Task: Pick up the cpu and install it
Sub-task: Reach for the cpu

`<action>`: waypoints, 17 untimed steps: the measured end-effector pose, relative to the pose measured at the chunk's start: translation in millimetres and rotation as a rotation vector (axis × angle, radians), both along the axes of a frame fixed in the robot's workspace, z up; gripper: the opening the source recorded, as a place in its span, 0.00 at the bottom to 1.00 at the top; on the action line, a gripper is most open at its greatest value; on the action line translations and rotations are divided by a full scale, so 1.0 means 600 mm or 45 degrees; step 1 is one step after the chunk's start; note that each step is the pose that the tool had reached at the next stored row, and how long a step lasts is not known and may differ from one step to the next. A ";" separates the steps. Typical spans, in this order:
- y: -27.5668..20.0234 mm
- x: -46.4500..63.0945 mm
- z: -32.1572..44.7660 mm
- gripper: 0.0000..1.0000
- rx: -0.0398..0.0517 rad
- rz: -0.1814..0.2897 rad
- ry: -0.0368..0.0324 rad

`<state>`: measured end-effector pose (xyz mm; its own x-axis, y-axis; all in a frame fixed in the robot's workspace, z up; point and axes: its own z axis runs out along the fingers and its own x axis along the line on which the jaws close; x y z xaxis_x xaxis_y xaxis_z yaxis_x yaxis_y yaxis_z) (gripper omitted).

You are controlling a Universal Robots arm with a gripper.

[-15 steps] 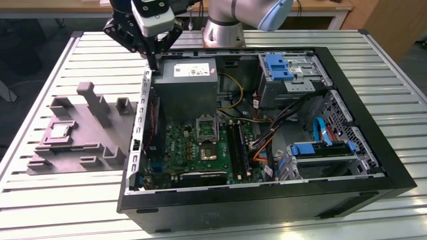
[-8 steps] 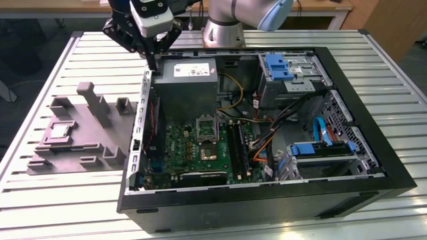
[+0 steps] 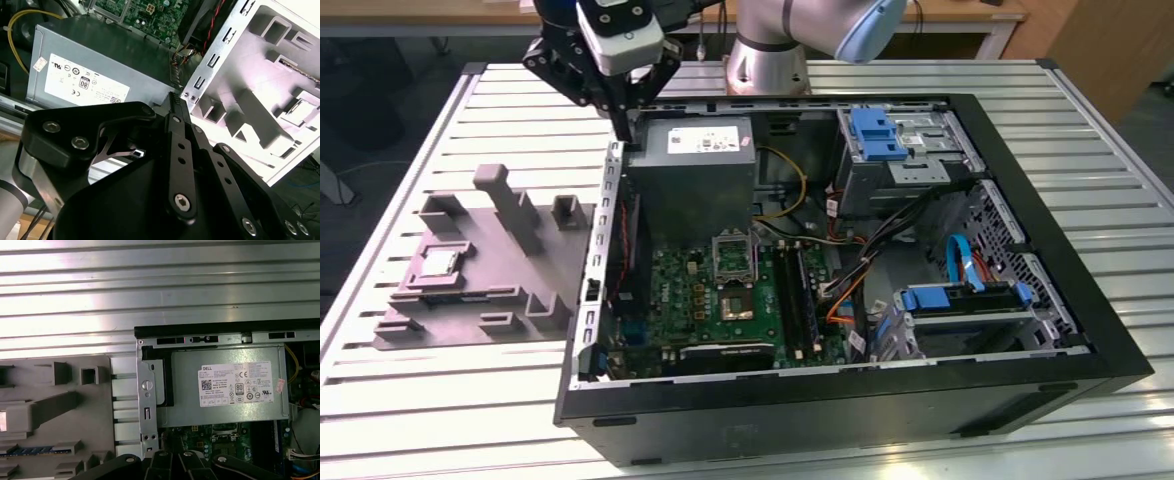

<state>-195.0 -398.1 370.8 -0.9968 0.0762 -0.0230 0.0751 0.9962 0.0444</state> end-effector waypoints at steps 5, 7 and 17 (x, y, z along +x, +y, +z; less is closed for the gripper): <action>0.0000 -0.003 -0.001 0.11 0.000 0.000 0.0000; 0.0000 -0.004 -0.001 0.11 0.000 0.000 0.0001; 0.0000 -0.009 -0.003 0.11 0.000 0.000 0.0001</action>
<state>-200.2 -398.1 369.1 -0.9968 0.0762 -0.0229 0.0752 0.9962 0.0444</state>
